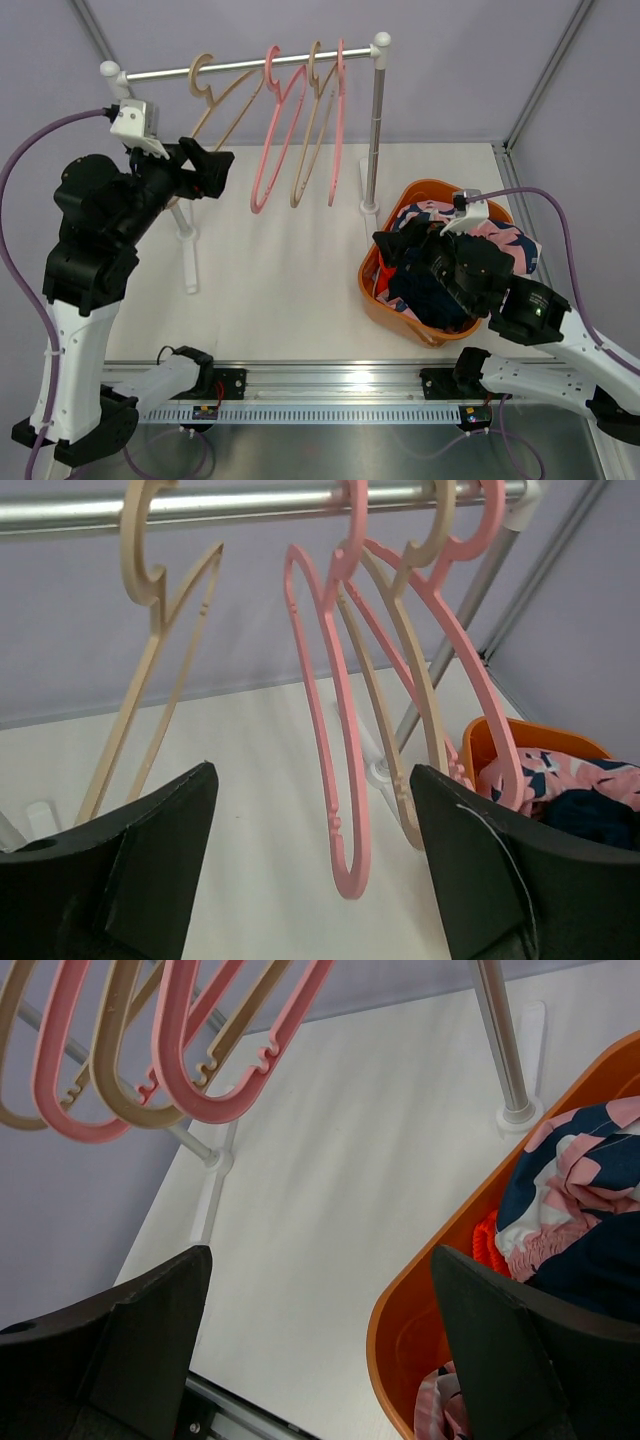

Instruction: Remove the shorts from the hanger

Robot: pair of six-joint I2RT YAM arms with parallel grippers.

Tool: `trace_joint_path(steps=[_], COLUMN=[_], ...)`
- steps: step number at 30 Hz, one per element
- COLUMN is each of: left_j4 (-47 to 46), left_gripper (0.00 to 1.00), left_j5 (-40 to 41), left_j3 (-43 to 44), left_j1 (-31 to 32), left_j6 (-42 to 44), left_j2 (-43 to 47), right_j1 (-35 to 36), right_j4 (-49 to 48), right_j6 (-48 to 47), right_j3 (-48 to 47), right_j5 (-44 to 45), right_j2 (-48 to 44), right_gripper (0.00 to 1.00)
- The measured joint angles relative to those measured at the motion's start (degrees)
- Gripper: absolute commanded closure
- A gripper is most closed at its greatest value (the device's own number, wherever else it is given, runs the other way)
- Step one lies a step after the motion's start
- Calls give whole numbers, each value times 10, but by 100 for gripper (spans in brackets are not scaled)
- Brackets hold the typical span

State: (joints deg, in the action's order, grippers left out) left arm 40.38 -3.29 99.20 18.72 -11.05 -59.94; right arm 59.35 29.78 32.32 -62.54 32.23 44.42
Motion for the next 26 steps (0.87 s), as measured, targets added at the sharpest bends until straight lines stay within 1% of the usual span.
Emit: trace_joint_path(steps=[5,13,16,20,26], left_j4=[-13,-25,-30,-37,-45], left_gripper=[18,17,16,16,16], left_j5=[-20,-94,-110,-129,-135], left_j3=[-85,-249,-292,-338,-387], left_j1=[30,36,36,36,36], left_j6=[-6,-15,-15,-15,-14], left_j2=[67,175,207,235,241], right_j1=[0,0,0,0,0], right_j4=[0,-2,-2,-3,-13], right_j6=[-5,-6,-6,-9,-16], right_j3=[0,20,26,26,26], right_j5=[14,27,30,37,43], right_j2=[11,10,5,1,4], right_gripper=[1,1,1,1,1])
